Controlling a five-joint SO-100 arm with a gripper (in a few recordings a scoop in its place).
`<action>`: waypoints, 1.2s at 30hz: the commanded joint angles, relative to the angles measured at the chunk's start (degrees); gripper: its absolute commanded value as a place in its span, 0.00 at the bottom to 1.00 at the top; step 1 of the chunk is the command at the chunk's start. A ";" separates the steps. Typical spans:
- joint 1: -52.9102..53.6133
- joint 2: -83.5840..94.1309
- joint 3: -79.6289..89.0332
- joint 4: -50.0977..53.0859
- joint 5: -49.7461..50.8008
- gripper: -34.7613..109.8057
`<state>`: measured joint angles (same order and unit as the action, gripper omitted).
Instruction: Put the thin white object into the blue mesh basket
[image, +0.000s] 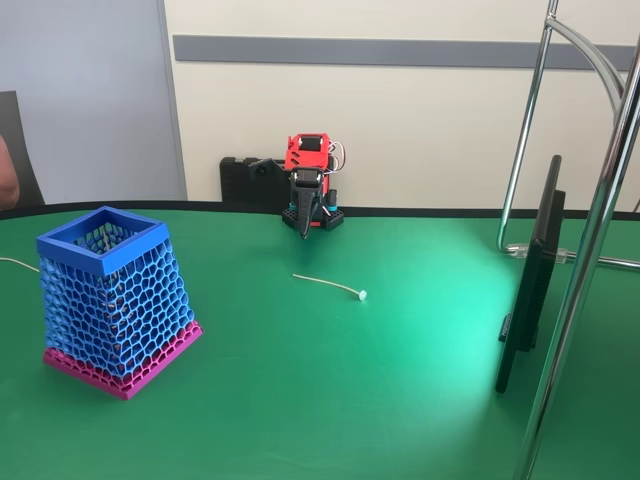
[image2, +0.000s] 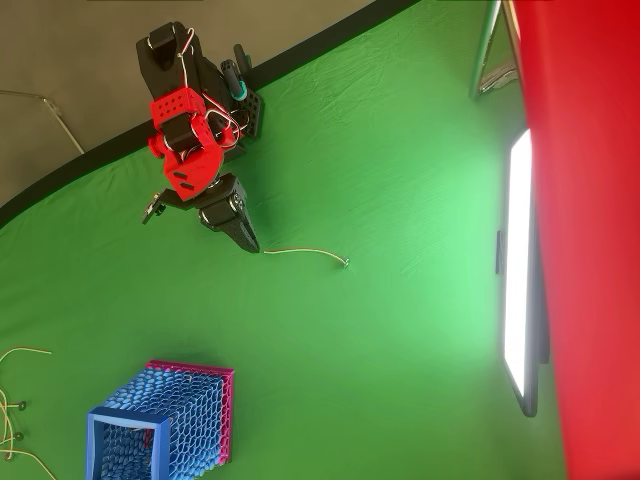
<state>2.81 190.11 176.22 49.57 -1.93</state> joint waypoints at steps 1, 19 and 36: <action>-1.14 0.44 0.44 0.00 -0.62 0.25; -1.14 0.44 0.44 0.00 -0.62 0.25; -0.79 -0.35 0.26 -0.26 1.14 0.25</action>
<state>2.11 190.11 176.22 49.57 -1.76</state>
